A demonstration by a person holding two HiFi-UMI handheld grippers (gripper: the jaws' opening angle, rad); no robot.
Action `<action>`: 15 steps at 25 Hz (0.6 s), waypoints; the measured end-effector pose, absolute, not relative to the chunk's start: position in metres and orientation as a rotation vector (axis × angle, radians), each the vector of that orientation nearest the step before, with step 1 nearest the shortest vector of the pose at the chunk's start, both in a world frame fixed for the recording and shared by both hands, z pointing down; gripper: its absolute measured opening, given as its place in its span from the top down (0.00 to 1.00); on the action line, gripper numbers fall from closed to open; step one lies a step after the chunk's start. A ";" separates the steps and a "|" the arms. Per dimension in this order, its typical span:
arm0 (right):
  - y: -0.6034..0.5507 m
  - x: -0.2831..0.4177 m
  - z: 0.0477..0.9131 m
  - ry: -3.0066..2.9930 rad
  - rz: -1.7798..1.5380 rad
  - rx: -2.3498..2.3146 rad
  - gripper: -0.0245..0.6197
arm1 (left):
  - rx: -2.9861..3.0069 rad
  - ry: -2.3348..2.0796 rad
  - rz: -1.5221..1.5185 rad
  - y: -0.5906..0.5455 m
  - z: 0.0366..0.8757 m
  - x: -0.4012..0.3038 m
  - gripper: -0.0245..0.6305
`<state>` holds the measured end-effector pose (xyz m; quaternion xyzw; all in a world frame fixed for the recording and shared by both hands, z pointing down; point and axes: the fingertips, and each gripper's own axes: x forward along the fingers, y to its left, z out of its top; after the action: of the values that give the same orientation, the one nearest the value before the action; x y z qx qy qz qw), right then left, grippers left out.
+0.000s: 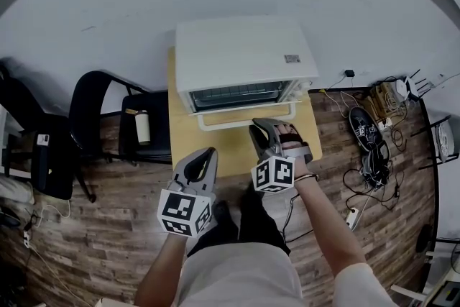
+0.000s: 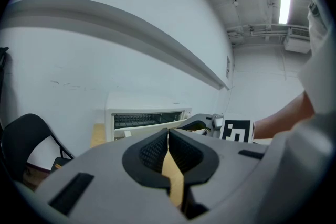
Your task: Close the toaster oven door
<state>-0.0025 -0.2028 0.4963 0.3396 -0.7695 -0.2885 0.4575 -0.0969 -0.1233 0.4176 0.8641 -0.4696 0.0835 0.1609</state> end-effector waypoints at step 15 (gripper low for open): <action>-0.220 -0.005 0.488 -1.907 -0.698 0.831 0.84 | 2.461 -1.365 0.220 -0.138 0.411 -0.097 0.95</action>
<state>-0.0055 -0.2202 0.4881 0.3371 -0.7736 -0.2829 0.4560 -0.0969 -0.1378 0.4108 0.8608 -0.4774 0.0771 0.1586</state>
